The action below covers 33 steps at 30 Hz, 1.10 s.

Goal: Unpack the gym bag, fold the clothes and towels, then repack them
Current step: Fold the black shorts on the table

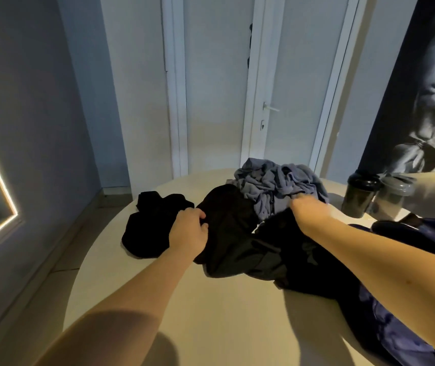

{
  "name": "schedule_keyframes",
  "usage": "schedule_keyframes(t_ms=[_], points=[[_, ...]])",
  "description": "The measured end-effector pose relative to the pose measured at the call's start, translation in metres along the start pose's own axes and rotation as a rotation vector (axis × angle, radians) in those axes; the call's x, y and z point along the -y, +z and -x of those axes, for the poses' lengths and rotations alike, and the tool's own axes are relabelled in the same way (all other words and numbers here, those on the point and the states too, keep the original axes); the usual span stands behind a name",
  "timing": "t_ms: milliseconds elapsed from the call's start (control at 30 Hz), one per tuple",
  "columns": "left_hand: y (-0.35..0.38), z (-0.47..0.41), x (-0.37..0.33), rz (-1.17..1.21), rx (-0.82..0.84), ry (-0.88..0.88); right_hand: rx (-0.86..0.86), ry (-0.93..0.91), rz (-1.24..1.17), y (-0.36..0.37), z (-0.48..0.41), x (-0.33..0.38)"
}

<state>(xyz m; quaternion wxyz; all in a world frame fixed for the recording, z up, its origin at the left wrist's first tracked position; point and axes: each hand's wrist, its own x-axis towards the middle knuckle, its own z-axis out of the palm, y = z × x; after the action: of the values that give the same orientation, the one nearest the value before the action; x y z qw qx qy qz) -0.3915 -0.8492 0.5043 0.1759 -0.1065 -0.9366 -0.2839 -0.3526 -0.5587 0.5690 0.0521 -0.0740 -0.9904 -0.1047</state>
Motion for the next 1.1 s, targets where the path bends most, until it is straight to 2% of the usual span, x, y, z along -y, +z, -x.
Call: schedule_keyframes(t_ms=[100,133,233,333,367,433,500,600,700,733,800,867,933,967,1033,1100], points=[[0.007,-0.012,0.006,-0.276,-0.038,0.090,0.437,0.087,0.132,0.026,-0.003,0.002],[0.009,-0.017,0.009,-0.299,0.013,0.087,0.475,0.117,0.116,0.023,-0.005,0.007],[0.015,-0.028,0.016,-0.276,0.239,0.032,0.337,0.069,-0.024,-0.005,-0.015,0.040],[0.016,-0.033,0.016,-0.336,0.383,0.003,0.056,-0.242,-0.259,-0.012,-0.014,0.093],[0.017,-0.035,0.017,-0.354,0.399,0.004,0.032,-0.319,-0.339,-0.006,-0.009,0.107],[0.018,-0.037,0.021,-0.333,0.326,0.025,0.077,-0.452,-0.434,0.013,-0.005,0.122],[0.017,-0.040,0.024,-0.283,0.229,0.032,0.093,-0.532,-0.410,0.025,-0.001,0.115],[0.013,-0.044,0.015,-0.240,0.174,-0.008,0.213,-0.406,-0.180,0.024,0.004,0.084],[0.006,-0.048,-0.002,0.019,0.187,-0.089,0.475,-0.204,0.128,0.006,0.008,0.058],[0.006,-0.048,-0.008,0.117,0.196,-0.086,0.543,-0.160,0.148,0.000,0.005,0.052],[0.005,-0.042,-0.022,0.215,0.216,0.002,0.478,-0.082,0.012,-0.008,-0.004,0.043],[0.004,-0.033,-0.035,0.266,0.322,0.103,0.240,-0.055,-0.283,-0.009,-0.017,0.042],[0.005,-0.024,-0.041,0.336,0.583,0.095,0.055,-0.088,-0.552,-0.002,-0.025,0.052],[0.002,-0.020,-0.040,0.394,0.746,0.043,0.044,-0.098,-0.641,0.003,-0.027,0.058],[-0.006,-0.014,-0.036,0.531,1.041,-0.132,0.131,-0.128,-0.791,0.013,-0.023,0.073],[-0.017,-0.014,-0.027,0.609,1.147,-0.234,0.221,-0.211,-0.847,0.022,-0.019,0.084]])
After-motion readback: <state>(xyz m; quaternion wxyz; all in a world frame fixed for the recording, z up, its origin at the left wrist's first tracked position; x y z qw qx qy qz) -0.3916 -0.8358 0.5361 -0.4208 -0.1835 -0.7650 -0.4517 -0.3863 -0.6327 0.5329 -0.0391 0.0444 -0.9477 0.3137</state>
